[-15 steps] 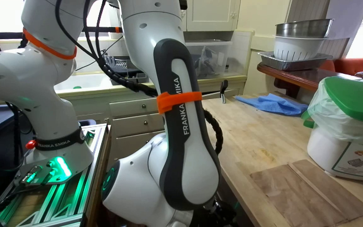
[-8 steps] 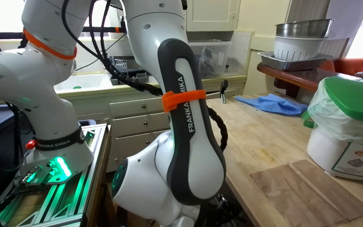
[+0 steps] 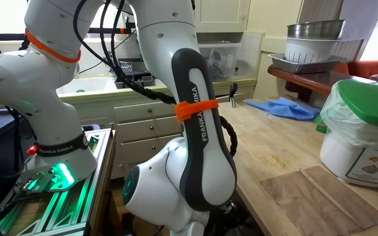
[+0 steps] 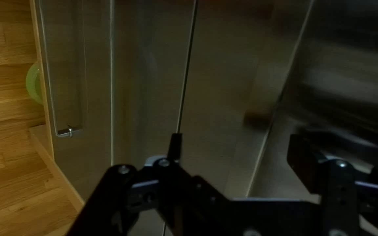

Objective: Open the drawer

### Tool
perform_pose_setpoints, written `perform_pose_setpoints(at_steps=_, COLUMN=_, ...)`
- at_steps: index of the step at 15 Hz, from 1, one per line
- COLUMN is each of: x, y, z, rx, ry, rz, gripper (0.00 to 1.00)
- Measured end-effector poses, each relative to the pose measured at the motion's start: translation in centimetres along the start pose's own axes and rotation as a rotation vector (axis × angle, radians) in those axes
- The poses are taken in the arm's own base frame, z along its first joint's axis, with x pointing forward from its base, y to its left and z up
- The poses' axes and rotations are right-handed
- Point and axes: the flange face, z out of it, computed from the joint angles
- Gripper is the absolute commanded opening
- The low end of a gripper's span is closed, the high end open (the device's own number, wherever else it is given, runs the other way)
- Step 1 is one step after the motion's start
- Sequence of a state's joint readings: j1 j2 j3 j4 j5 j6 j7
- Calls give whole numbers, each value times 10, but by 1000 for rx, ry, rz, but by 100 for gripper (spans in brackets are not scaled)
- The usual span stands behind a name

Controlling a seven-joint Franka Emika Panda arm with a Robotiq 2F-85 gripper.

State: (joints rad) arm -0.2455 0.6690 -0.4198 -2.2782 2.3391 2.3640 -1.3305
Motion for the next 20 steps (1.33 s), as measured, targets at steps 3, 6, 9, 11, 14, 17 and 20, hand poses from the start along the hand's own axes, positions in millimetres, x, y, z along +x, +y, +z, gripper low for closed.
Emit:
perform_pose_setpoints(at_steps=3, x=-6, y=3, z=4, rx=-8, ry=-13, rz=-4, gripper=66)
perform_pose_setpoints(at_steps=6, x=-9, y=6, z=7, rx=-16, ry=-22, rz=-8, gripper=57)
perform_pose_setpoints(at_steps=9, x=-8, y=4, z=10, rx=-2, ry=-23, rz=-10, gripper=32)
perform_pose_setpoints(at_steps=11, x=-7, y=2, z=11, rx=2, ry=-23, rz=-11, gripper=19)
perform_pose_setpoints(at_steps=14, x=-7, y=-2, z=13, rx=18, ry=-25, rz=-14, gripper=0)
perform_pose_setpoints(at_steps=17, x=-6, y=-2, z=12, rx=17, ry=-37, rz=-2, gripper=4)
perform_pose_setpoints(at_steps=20, x=-1, y=3, z=7, rx=-6, ry=-71, rz=-7, gripper=0)
